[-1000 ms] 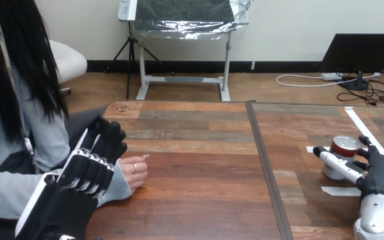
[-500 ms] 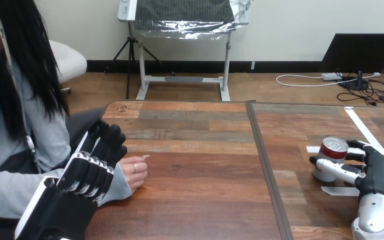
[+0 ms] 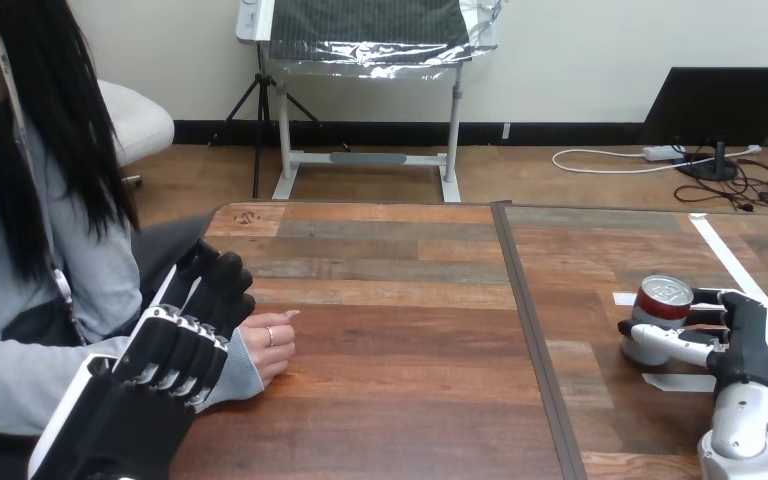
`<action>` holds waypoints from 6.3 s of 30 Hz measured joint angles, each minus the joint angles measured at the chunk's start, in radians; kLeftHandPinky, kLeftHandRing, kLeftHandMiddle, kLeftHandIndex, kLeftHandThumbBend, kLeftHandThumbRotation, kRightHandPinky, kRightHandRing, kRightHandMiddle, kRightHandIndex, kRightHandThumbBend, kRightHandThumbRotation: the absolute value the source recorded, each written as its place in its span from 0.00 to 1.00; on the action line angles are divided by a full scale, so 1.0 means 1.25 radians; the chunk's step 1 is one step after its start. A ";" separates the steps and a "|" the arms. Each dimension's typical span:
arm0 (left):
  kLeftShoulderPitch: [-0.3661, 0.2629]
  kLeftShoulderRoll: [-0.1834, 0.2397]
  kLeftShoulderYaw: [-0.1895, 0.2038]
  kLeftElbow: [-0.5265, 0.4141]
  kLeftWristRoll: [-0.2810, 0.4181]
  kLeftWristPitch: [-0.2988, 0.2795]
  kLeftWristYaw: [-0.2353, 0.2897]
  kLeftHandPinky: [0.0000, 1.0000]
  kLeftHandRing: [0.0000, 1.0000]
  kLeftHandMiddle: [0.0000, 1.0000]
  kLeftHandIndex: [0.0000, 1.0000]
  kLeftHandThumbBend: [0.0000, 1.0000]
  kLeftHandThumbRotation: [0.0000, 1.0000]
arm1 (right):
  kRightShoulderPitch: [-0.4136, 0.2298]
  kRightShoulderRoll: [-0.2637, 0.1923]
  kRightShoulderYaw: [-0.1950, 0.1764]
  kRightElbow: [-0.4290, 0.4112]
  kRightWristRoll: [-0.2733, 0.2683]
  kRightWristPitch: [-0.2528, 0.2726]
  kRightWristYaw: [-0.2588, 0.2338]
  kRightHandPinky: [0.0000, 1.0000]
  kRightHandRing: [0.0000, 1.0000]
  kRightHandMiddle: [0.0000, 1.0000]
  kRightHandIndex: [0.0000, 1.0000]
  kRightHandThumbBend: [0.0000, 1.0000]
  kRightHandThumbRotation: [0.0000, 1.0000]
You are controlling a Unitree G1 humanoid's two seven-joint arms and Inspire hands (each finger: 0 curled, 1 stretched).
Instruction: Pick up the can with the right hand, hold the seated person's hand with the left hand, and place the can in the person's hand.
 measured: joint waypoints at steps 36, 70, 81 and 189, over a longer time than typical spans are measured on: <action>0.000 0.000 -0.003 -0.004 0.005 0.000 0.017 1.00 1.00 1.00 1.00 1.00 0.41 | -0.023 0.000 0.007 0.011 -0.016 0.030 -0.007 0.50 0.57 0.60 0.65 0.97 0.03; -0.003 -0.003 -0.004 -0.004 0.004 0.001 0.005 1.00 1.00 1.00 1.00 1.00 0.38 | -0.024 -0.001 0.007 0.011 -0.016 0.036 -0.012 0.45 0.49 0.52 0.53 0.87 0.00; -0.003 -0.008 -0.004 -0.004 0.005 -0.004 0.011 1.00 1.00 1.00 1.00 1.00 0.39 | -0.024 -0.001 0.006 0.011 -0.016 0.034 -0.033 0.42 0.45 0.48 0.49 0.87 0.00; -0.107 0.131 -0.038 0.022 0.516 -0.186 0.497 1.00 1.00 1.00 1.00 1.00 0.21 | -0.030 0.074 0.128 -0.049 -0.091 -0.168 0.017 0.37 0.41 0.48 0.50 0.82 0.00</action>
